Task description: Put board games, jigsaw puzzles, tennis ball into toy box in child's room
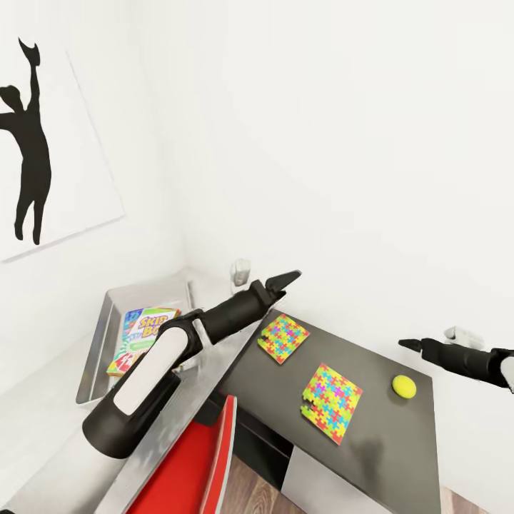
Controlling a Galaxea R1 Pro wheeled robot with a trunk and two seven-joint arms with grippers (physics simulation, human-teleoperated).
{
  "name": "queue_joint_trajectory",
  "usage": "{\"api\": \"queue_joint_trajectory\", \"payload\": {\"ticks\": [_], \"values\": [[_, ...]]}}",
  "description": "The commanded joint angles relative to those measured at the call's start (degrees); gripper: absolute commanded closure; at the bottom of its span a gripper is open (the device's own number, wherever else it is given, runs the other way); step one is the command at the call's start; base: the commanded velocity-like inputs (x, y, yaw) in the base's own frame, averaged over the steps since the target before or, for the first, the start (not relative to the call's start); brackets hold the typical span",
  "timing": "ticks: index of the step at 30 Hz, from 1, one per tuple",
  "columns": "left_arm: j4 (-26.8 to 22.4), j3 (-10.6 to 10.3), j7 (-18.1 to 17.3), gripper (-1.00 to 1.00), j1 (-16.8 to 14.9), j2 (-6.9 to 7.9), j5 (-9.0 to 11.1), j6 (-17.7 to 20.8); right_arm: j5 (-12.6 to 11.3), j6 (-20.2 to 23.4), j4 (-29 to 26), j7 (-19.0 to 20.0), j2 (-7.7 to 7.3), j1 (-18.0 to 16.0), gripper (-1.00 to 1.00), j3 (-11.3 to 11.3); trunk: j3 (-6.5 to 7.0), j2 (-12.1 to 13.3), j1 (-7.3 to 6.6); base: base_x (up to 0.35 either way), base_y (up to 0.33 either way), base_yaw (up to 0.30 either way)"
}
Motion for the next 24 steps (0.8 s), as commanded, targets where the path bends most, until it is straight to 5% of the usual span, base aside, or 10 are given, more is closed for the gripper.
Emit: {"api": "queue_joint_trajectory", "payload": {"ticks": [1, 12, 24], "values": [[-0.1, 0.9, -1.2, -1.0, 0.6, 0.49, 0.5, 0.6, -0.4, 0.2, 2.2, -0.9, 0.56, -1.9, -1.0, 1.2, -0.12, -0.1, 0.03, 0.0, 0.0, -0.004], [-0.1, 3.3, -6.1, -1.0, 2.5, 0.97, 0.1, 2.1, 0.9, 0.2, 15.0, -2.1, 2.93, -11.2, -1.0, 9.8, -0.12, -0.1, 0.03, 0.0, 0.0, -0.002], [-0.2, 3.6, -7.1, -1.0, 2.9, 0.6, -0.1, 2.4, 3.6, -2.8, 18.9, -3.3, 3.41, -14.3, -1.0, 12.2, -0.11, -0.1, 0.03, 0.0, 0.0, 0.0]]}}
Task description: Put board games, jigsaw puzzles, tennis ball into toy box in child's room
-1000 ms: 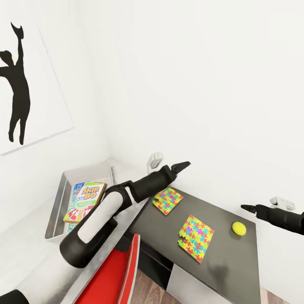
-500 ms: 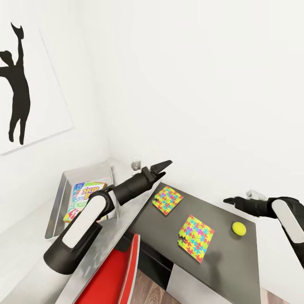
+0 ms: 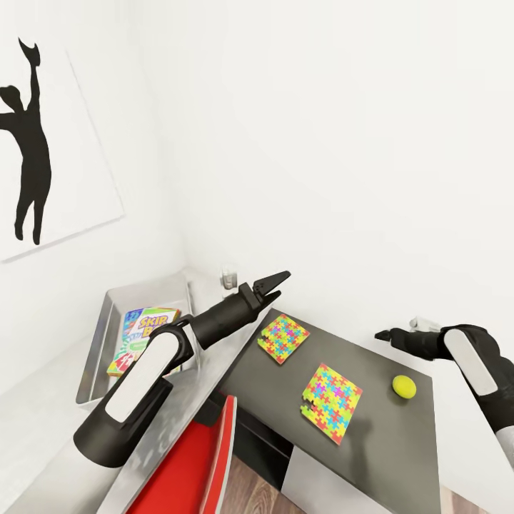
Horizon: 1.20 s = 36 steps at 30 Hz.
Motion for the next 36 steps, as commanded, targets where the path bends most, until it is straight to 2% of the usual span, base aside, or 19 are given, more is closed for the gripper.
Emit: {"api": "queue_joint_trajectory", "payload": {"ticks": [1, 12, 17, 36], "values": [[0.0, 0.0, -0.1, -1.0, 0.0, -0.06, 0.2, 0.1, -0.3, -0.3, 0.1, -1.2, -0.02, -0.2, -1.0, 0.2, -0.12, -0.1, 0.03, 0.0, 0.0, 0.0], [0.0, 0.0, -0.2, -1.0, 0.0, -0.5, 0.2, 0.3, 0.8, -1.7, 0.9, -8.1, 0.13, -0.8, -1.0, 0.6, -0.12, -0.1, 0.03, 0.0, 0.0, 0.0], [0.0, 0.0, -0.2, -1.0, -0.1, -0.67, 0.1, 0.3, 1.0, -1.9, 1.2, -9.7, 0.17, -0.8, -1.0, 0.7, -0.12, -0.1, 0.03, 0.0, 0.0, 0.0], [0.1, 0.0, -0.2, -1.0, -0.3, -1.02, 0.1, 0.3, 1.2, -2.5, 5.0, -11.5, 0.27, -1.0, -1.0, 0.9, -0.12, -0.1, 0.03, 0.0, 0.0, 0.0]]}}
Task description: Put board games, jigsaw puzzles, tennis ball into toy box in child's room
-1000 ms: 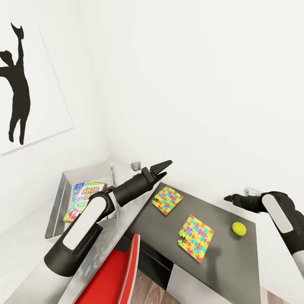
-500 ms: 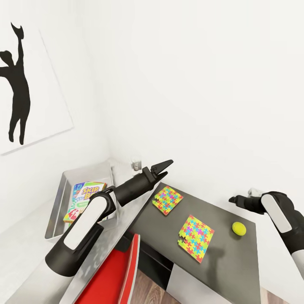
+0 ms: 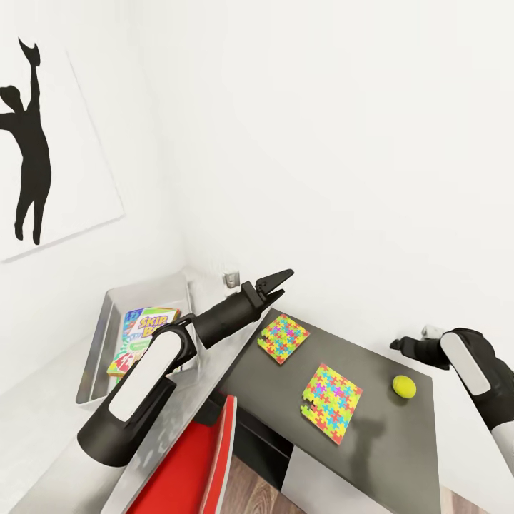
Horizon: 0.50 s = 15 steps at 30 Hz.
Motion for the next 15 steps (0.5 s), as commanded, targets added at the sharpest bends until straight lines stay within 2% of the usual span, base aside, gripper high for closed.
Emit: {"api": "queue_joint_trajectory", "payload": {"ticks": [1, 9, 15], "values": [[0.0, 0.0, -0.1, -1.0, -0.1, 0.02, 0.2, 0.1, -0.6, -0.1, 0.6, -0.7, -0.03, -0.2, -1.0, 0.2, -0.12, -0.1, 0.04, 0.0, 0.0, 0.0], [0.0, 0.0, -0.1, -1.0, -0.1, 0.0, 0.2, 0.1, -0.6, -1.9, 4.8, -0.8, 0.37, -2.1, -1.0, 0.3, -0.23, -0.1, 0.04, 0.0, 0.0, 0.0], [0.0, 0.0, -0.1, -1.0, -0.2, -0.02, 0.2, 0.1, -0.5, -3.3, 9.0, -0.9, 1.23, -4.0, -1.0, 0.4, -0.58, -0.1, 0.04, 0.0, 0.0, 0.0]]}}
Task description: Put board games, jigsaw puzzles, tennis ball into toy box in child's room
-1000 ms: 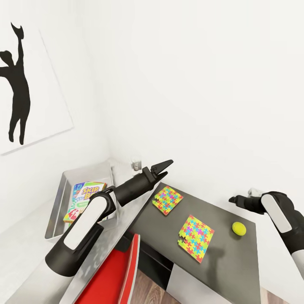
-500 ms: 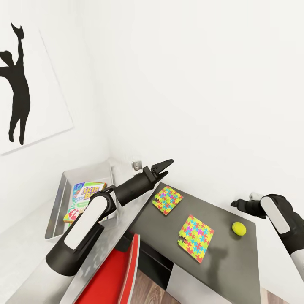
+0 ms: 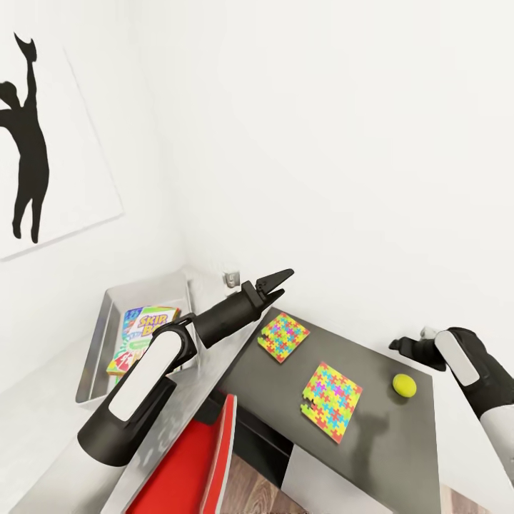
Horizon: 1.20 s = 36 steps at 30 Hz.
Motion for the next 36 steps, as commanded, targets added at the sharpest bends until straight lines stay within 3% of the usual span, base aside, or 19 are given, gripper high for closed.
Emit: {"api": "queue_joint_trajectory", "payload": {"ticks": [1, 12, 36], "values": [[0.0, 0.0, -0.1, -1.0, -0.1, 0.03, 0.2, 0.1, -0.6, 0.1, 0.0, -0.6, -0.05, -0.1, -1.0, 0.2, -0.19, -0.1, 0.03, 0.0, 0.0, 0.0], [0.0, 0.0, -0.1, -1.0, -0.2, -0.25, 0.2, 0.1, 0.3, -1.2, 5.9, -0.5, 0.73, -2.9, -1.0, 0.3, -1.11, -0.1, 0.03, 0.0, 0.0, 0.0], [-0.1, 0.0, -0.1, -1.0, -0.3, -0.7, 0.2, 0.2, 0.7, -1.5, 7.4, 0.0, 0.83, -4.3, -1.0, 0.3, -3.33, -0.1, 0.03, 0.0, 0.0, 0.0]]}}
